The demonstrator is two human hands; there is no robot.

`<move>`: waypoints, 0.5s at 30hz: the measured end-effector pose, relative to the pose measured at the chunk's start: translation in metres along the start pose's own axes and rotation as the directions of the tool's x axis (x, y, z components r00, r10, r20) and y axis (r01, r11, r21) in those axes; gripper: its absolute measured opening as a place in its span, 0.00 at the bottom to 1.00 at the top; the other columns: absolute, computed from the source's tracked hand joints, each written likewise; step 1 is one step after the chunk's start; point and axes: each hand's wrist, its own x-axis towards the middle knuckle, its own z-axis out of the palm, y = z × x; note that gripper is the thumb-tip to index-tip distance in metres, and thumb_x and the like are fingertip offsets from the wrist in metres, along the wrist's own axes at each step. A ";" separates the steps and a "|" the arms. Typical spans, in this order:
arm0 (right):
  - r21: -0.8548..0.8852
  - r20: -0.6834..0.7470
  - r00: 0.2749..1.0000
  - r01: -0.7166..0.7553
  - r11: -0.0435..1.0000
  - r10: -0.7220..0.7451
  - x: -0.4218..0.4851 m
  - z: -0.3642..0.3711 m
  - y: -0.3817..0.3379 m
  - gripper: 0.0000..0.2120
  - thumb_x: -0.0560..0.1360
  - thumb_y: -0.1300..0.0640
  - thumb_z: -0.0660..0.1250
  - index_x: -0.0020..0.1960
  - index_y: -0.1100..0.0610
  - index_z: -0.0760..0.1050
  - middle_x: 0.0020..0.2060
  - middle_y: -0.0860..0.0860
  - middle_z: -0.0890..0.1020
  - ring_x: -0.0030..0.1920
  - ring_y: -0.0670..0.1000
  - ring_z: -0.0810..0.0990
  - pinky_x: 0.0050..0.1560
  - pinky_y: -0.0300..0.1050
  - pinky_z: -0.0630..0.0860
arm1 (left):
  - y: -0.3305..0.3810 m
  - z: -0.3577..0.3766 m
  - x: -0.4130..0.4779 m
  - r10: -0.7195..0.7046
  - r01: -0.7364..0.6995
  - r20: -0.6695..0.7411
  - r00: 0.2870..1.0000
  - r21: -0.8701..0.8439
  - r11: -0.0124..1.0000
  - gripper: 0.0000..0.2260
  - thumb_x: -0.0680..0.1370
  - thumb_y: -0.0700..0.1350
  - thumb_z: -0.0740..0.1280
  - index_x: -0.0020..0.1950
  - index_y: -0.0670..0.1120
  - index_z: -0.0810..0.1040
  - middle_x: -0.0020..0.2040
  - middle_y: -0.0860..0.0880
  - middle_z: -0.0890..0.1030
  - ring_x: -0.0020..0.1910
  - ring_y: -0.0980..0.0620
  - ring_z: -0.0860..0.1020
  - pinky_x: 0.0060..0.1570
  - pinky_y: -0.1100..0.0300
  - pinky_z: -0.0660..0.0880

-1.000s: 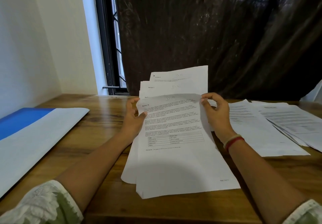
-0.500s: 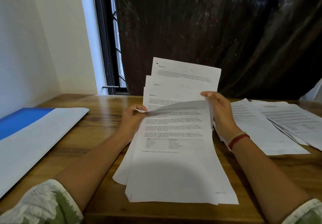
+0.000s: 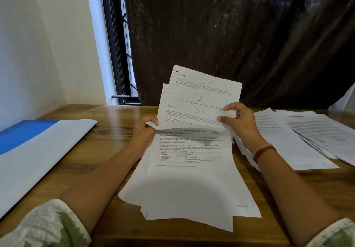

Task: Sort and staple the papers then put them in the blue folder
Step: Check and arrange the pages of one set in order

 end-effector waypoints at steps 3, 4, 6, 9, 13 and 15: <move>0.038 0.006 1.000 -0.009 0.999 0.008 0.002 0.001 0.003 0.07 0.71 0.60 0.75 0.41 0.54 0.77 0.48 0.49 0.81 0.53 0.54 0.78 0.51 0.50 0.79 | -0.002 -0.001 0.001 -0.004 0.004 0.004 1.000 -0.016 1.000 0.21 0.75 0.25 0.64 0.29 0.48 0.75 0.47 0.44 0.81 0.49 0.45 0.80 0.37 0.62 0.80; 0.062 0.003 1.000 -0.010 0.998 0.010 0.001 0.001 0.002 0.07 0.71 0.60 0.75 0.41 0.56 0.77 0.46 0.49 0.81 0.51 0.53 0.79 0.47 0.45 0.78 | -0.002 -0.002 0.000 -0.015 0.015 0.009 1.000 -0.019 1.000 0.18 0.75 0.26 0.65 0.32 0.45 0.73 0.48 0.45 0.81 0.49 0.45 0.80 0.38 0.60 0.80; 0.133 -0.001 1.000 -0.021 0.991 0.021 0.000 0.000 -0.001 0.06 0.71 0.59 0.75 0.41 0.56 0.78 0.42 0.50 0.81 0.47 0.53 0.80 0.43 0.43 0.76 | -0.002 -0.001 -0.001 -0.025 0.025 0.011 1.000 0.001 1.000 0.14 0.75 0.27 0.67 0.35 0.43 0.71 0.47 0.48 0.83 0.48 0.45 0.81 0.36 0.60 0.80; 0.235 0.088 0.994 -0.077 0.969 0.058 -0.001 -0.004 -0.008 0.05 0.73 0.60 0.72 0.39 0.54 0.79 0.40 0.51 0.83 0.47 0.57 0.81 0.49 0.52 0.80 | 0.000 0.002 -0.003 -0.014 0.016 -0.027 1.000 0.104 0.994 0.09 0.74 0.29 0.69 0.44 0.42 0.74 0.49 0.47 0.84 0.48 0.45 0.83 0.36 0.60 0.81; 0.351 0.322 0.947 -0.137 0.926 0.018 -0.005 -0.008 -0.010 0.17 0.49 0.43 0.83 0.31 0.49 0.82 0.44 0.48 0.86 0.50 0.54 0.83 0.50 0.49 0.81 | 0.003 0.002 -0.005 0.015 -0.015 0.000 1.000 0.019 1.000 0.20 0.75 0.26 0.65 0.61 0.44 0.67 0.52 0.47 0.81 0.50 0.49 0.82 0.43 0.53 0.82; 0.325 0.368 0.929 -0.153 0.933 0.024 -0.004 -0.008 -0.007 0.26 0.40 0.37 0.83 0.31 0.49 0.82 0.47 0.47 0.86 0.53 0.55 0.82 0.52 0.53 0.80 | 0.005 0.002 -0.007 0.013 -0.013 -0.005 1.000 -0.009 1.000 0.19 0.74 0.25 0.65 0.61 0.41 0.69 0.52 0.45 0.81 0.51 0.48 0.82 0.44 0.53 0.82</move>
